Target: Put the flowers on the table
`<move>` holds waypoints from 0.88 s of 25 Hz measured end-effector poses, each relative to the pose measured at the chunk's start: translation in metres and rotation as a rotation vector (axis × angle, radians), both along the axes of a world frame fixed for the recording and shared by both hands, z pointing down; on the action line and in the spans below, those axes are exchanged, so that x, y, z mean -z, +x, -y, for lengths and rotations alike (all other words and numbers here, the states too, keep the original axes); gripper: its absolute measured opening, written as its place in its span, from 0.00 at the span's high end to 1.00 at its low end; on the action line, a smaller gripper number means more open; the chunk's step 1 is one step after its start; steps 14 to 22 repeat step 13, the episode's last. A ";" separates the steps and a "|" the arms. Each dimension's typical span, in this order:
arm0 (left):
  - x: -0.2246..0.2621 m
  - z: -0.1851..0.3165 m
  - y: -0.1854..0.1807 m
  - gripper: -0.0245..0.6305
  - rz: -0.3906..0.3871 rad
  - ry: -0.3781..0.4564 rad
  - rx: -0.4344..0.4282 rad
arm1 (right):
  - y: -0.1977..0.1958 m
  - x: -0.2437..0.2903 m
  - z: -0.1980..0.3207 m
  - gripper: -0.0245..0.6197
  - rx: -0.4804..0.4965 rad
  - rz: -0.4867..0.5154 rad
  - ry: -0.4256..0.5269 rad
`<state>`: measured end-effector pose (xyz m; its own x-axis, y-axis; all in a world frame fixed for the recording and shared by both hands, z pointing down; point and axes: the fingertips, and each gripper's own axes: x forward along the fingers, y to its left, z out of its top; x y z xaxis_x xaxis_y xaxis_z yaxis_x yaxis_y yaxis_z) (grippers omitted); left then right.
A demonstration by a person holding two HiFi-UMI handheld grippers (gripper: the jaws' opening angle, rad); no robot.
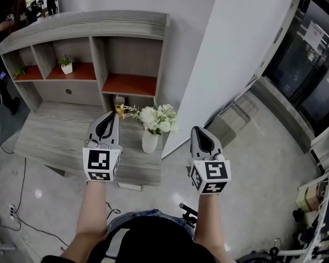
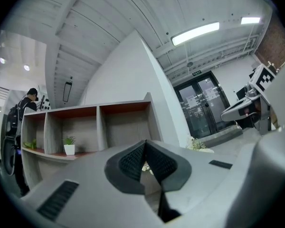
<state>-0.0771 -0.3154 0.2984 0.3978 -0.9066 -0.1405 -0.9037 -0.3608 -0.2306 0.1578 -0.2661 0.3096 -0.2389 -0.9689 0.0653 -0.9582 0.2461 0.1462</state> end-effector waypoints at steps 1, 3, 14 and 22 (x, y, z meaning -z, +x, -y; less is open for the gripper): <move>0.002 0.000 0.001 0.94 0.002 0.004 -0.001 | 0.002 0.001 0.000 0.94 -0.006 -0.002 0.005; 0.004 -0.001 0.003 0.94 0.005 0.013 0.001 | 0.004 0.001 -0.001 0.94 -0.013 -0.005 0.011; 0.016 -0.005 0.005 0.94 0.010 0.073 0.005 | 0.004 0.003 -0.003 0.94 -0.006 -0.019 0.028; 0.016 -0.005 0.005 0.94 0.010 0.073 0.005 | 0.004 0.003 -0.003 0.94 -0.006 -0.019 0.028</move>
